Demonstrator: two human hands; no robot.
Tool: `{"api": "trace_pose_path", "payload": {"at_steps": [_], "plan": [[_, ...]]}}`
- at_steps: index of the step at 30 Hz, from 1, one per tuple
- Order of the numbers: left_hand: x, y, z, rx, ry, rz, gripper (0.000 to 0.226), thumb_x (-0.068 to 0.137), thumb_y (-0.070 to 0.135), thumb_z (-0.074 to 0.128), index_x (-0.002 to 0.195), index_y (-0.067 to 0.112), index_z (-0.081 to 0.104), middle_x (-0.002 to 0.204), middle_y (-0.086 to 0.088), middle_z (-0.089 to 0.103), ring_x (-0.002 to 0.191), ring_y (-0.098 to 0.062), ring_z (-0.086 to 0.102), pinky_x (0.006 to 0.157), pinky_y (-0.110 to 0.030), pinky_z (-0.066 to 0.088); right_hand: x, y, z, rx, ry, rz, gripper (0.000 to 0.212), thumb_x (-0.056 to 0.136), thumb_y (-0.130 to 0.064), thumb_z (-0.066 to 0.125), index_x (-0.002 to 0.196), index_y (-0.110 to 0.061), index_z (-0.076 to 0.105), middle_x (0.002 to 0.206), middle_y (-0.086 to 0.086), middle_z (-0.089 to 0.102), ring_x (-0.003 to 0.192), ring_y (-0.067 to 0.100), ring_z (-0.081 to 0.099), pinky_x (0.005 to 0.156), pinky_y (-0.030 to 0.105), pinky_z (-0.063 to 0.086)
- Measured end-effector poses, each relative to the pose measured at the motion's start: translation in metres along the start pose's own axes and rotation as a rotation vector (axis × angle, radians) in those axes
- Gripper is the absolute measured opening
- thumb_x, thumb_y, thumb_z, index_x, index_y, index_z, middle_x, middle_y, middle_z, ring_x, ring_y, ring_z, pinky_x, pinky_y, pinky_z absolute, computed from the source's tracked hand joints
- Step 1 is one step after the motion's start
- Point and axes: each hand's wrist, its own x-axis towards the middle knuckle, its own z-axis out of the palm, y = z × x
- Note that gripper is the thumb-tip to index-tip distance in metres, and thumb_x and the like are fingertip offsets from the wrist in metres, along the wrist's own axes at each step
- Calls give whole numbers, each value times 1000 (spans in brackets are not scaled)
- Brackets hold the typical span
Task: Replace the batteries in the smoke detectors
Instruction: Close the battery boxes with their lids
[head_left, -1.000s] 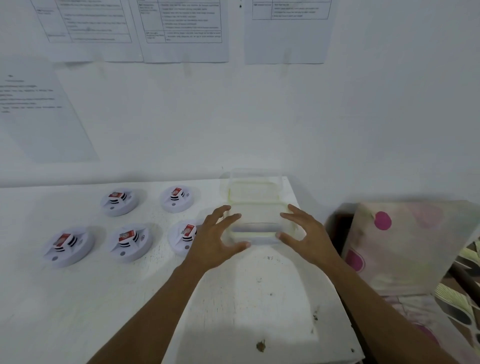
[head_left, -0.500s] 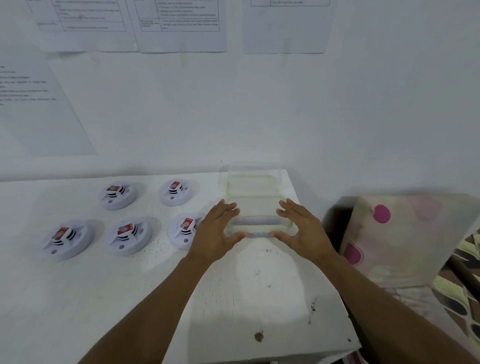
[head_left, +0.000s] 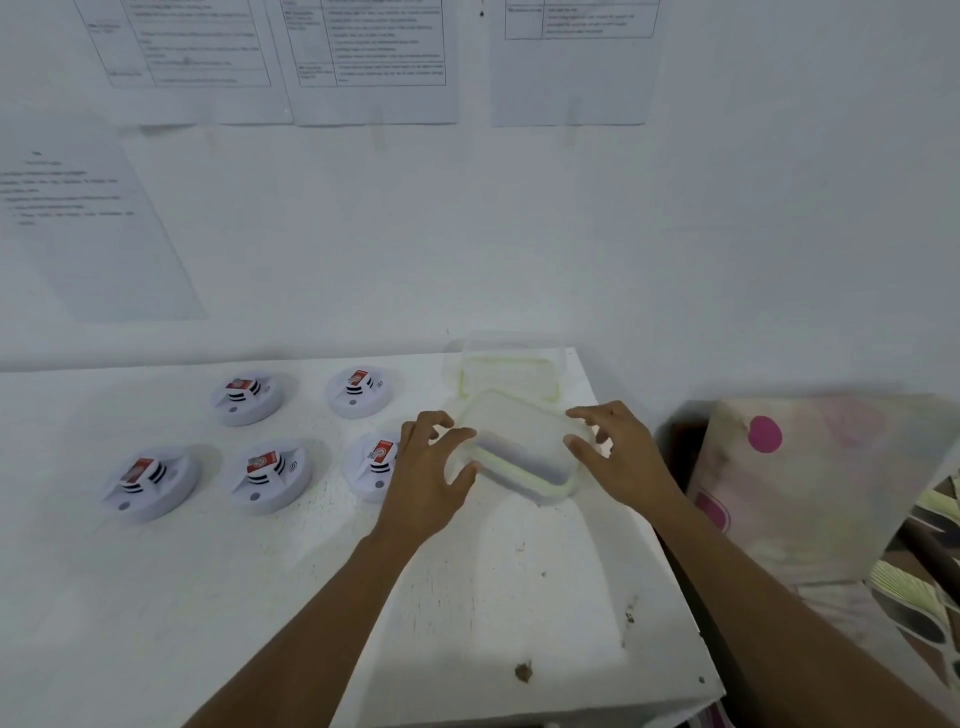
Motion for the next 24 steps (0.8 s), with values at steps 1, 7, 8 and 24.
{"api": "trace_pose_path", "payload": {"at_steps": [1, 7, 8, 24], "plan": [[-3, 3, 1, -18, 14, -9, 35, 82, 26, 75, 116, 23, 67, 125, 0, 53, 106, -12, 45, 92, -35, 48, -5, 0, 2, -10, 7, 19, 30, 90, -34, 66, 117, -23, 67, 105, -6, 53, 85, 2, 54, 77, 14, 41], [-24, 25, 2, -173, -82, -82, 63, 78, 65, 63, 130, 29, 58, 153, 7, 34, 137, -3, 31, 105, -4, 18, -34, -11, 12, 166, 9, 57, 25, 89, -28, 69, 111, -18, 73, 126, -6, 59, 112, 5, 57, 90, 25, 50], [-25, 27, 1, -193, -138, -111, 72, 76, 68, 64, 136, 30, 53, 158, 10, 24, 141, -2, 25, 107, -10, 19, -39, -14, 11, 173, 15, 46, 23, 88, -28, 69, 109, -21, 74, 122, -7, 61, 107, 3, 59, 87, 23, 51], [-15, 20, -17, -147, -477, -64, 100, 68, 61, 77, 151, 33, 28, 162, 16, 3, 142, 7, 8, 112, -19, 18, -48, -25, -2, -14, -268, -123, 48, 67, -57, 80, 103, -35, 57, 147, -30, 36, 138, -15, 21, 107, 16, 24]]}}
